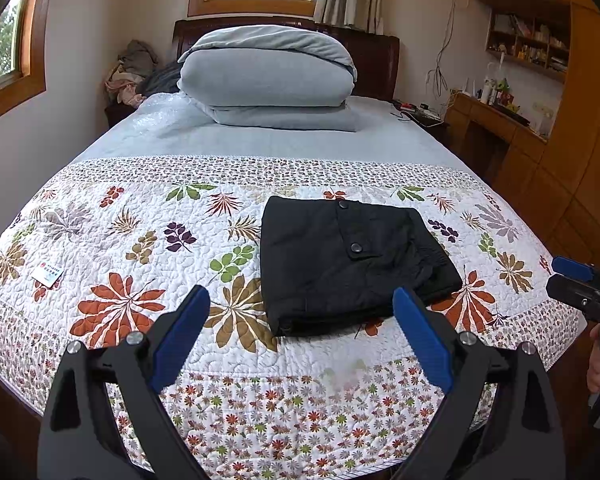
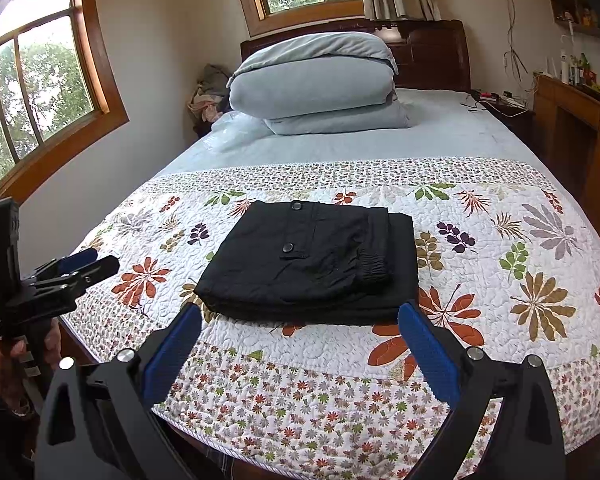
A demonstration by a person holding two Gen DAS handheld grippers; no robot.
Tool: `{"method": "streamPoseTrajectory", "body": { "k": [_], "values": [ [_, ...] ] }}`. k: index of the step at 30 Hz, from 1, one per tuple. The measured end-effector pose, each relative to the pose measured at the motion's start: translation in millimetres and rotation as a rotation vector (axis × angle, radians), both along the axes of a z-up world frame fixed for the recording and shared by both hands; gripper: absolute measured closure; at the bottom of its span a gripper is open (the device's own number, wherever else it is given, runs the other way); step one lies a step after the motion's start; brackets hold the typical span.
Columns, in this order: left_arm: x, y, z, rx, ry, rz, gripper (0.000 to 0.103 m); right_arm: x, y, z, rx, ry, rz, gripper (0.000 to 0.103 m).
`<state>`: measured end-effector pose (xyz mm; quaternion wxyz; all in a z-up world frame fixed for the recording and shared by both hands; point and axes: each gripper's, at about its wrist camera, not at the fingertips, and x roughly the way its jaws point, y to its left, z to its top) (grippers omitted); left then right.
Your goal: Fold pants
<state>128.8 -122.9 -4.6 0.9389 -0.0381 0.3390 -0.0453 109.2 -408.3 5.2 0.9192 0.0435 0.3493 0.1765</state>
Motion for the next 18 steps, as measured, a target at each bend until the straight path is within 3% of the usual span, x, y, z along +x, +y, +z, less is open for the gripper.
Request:
{"method": "streamPoseTrajectory", "body": {
  "k": [18],
  "values": [
    [-0.2,-2.2,0.4,0.002,0.004,-0.003,0.01,-0.1,0.3,0.1,0.0,0.001,-0.001,0.004]
  ]
}}
